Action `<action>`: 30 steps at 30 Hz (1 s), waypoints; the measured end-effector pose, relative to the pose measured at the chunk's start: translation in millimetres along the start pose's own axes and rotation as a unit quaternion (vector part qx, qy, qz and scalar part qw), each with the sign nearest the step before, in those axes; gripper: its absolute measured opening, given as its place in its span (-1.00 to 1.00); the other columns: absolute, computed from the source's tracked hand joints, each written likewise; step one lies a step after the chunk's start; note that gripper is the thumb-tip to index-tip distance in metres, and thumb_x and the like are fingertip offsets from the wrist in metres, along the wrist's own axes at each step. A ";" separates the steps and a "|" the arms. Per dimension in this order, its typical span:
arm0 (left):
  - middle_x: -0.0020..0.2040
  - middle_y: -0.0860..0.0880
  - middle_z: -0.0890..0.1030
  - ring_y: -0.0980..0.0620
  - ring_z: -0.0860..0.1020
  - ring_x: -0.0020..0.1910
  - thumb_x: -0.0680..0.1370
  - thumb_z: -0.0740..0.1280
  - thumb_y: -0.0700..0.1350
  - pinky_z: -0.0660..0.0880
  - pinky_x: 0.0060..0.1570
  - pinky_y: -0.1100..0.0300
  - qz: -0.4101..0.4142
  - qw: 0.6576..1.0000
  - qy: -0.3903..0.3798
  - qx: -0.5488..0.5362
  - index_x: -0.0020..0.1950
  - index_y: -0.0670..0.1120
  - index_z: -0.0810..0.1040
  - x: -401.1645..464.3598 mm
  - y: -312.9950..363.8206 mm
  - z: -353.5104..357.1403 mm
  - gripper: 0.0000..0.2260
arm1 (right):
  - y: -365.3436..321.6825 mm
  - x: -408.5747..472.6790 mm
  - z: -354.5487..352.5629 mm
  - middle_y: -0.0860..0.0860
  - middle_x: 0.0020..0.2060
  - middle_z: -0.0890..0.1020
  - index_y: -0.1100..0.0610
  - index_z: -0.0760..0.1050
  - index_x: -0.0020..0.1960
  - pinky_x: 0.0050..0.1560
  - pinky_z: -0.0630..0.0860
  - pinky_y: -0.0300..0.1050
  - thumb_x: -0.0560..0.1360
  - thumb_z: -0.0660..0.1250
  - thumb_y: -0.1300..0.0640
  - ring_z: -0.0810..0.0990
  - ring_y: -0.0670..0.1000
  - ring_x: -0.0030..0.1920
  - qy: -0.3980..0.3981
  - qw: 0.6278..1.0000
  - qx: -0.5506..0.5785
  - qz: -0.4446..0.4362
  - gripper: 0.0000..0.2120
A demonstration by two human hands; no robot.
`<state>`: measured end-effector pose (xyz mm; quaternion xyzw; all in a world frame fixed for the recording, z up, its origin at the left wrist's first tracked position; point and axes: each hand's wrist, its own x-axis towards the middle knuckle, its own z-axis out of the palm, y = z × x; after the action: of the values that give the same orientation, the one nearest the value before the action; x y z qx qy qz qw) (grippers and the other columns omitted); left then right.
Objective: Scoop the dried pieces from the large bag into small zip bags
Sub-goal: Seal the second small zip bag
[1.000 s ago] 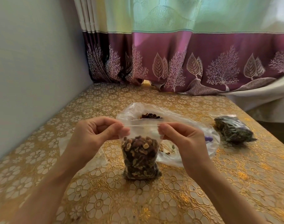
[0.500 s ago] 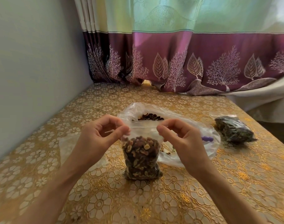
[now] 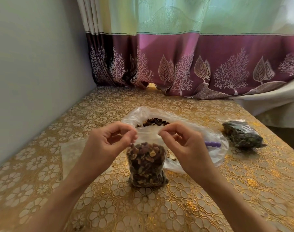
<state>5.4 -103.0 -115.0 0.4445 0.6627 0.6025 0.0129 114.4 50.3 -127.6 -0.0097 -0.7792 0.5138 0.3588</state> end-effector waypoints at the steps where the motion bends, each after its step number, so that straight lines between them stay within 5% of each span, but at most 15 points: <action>1: -0.19 0.02 0.67 0.13 0.62 -0.28 0.36 0.33 -0.07 0.53 -0.26 0.40 0.001 1.000 0.003 0.003 -0.18 -0.04 0.60 0.0 -0.3 0.2 -0.90 | 0.3 0.0 0.2 0.03 -0.26 0.60 0.05 0.56 -0.14 -0.29 0.47 -0.27 0.48 0.34 0.27 0.51 -0.09 -0.32 0.004 1.000 -0.002 -0.002 -0.87; 9: -0.25 0.02 0.62 0.20 0.56 -0.34 0.36 0.35 -0.04 0.47 -0.32 0.45 0.021 0.999 -0.018 0.016 -0.20 -0.07 0.57 0.9 1.0 3.7 -0.88 | -1.7 1.0 1.8 -0.11 -0.28 0.57 0.00 0.55 -0.15 -0.28 0.45 -0.19 0.47 0.36 0.27 0.47 -0.16 -0.32 -0.013 1.000 -0.014 -0.007 -0.83; 18: -0.22 0.03 0.62 0.13 0.57 -0.27 0.39 0.33 -0.02 0.50 -0.27 0.37 0.049 0.997 -0.025 0.054 -0.18 -0.03 0.60 1.8 1.9 2.9 -0.88 | -4.8 1.0 3.1 -0.07 -0.30 0.57 0.02 0.55 -0.19 -0.22 0.47 -0.01 0.46 0.36 0.27 0.50 0.03 -0.26 -0.013 1.000 -0.017 -0.014 -0.84; 24: -0.20 0.15 0.59 0.12 0.55 -0.22 0.45 0.38 -0.09 0.52 -0.23 0.28 0.090 0.991 -0.041 0.091 -0.15 0.01 0.59 2.5 2.8 6.2 -0.99 | -6.7 0.6 5.8 -0.01 -0.24 0.58 0.10 0.58 -0.13 -0.22 0.44 -0.31 0.46 0.37 0.30 0.50 -0.10 -0.24 -0.035 0.998 -0.031 -0.031 -0.88; 30: -0.23 0.15 0.57 0.19 0.51 -0.30 0.41 0.33 -0.04 0.41 -0.28 0.42 0.109 0.987 -0.029 0.111 -0.19 0.07 0.55 2.0 3.5 7.7 -0.98 | -5.6 0.4 7.3 0.01 -0.26 0.58 0.11 0.57 -0.15 -0.23 0.44 -0.33 0.45 0.37 0.31 0.51 -0.05 -0.23 -0.027 0.998 -0.036 -0.039 -0.89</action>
<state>10.5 -96.2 -113.2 0.5298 0.6726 0.5100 -0.0827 111.9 42.1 -124.4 0.0223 -0.8064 0.4712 0.3566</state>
